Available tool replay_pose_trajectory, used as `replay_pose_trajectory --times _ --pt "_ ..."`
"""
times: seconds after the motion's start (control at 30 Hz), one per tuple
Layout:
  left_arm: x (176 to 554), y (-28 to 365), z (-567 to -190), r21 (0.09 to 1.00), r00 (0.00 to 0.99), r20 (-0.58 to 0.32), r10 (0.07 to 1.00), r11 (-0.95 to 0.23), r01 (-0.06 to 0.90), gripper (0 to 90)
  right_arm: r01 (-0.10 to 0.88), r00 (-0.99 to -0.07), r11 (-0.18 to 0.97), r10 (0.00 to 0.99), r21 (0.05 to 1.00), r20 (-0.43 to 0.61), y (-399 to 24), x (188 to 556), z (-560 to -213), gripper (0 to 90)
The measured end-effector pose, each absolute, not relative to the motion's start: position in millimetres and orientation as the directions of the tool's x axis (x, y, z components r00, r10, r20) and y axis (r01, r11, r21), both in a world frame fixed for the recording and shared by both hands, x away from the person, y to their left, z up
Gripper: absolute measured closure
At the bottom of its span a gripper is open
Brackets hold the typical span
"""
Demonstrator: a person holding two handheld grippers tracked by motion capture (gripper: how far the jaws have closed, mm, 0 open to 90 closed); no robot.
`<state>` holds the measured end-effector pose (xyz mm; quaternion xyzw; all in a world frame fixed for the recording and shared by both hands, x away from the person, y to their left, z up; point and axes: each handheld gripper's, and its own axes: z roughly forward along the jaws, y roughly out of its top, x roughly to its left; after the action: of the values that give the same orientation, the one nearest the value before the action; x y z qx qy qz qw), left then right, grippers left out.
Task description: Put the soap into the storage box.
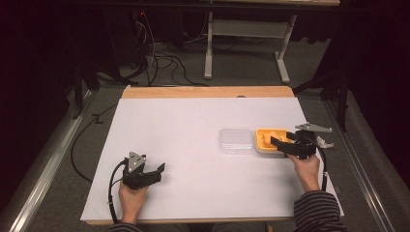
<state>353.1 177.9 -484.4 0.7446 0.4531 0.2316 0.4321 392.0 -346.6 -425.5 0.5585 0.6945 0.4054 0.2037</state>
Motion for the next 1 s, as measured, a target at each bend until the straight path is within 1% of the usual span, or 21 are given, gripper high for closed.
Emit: replay_pose_trajectory --times 0.23,0.6,0.77,1.0 --pt "353 178 -484 0.853 0.483 -0.047 0.874 -0.217 0.475 19.6 0.618 -0.311 0.045 0.931 0.785 0.192 -346 389 -423 16.0" --pt "353 178 -484 0.854 0.483 -0.047 0.874 -0.216 0.473 19.5 0.602 -0.342 0.048 0.918 0.797 0.203 -344 379 -417 11.9" --pt "353 178 -484 0.855 0.484 -0.045 0.874 -0.217 0.472 19.4 0.614 -0.345 0.051 0.915 0.787 0.210 -344 374 -415 12.6" --pt "353 178 -484 0.855 0.485 -0.044 0.874 -0.218 0.471 19.3 0.593 -0.363 0.050 0.907 0.804 0.211 -346 365 -417 14.4"
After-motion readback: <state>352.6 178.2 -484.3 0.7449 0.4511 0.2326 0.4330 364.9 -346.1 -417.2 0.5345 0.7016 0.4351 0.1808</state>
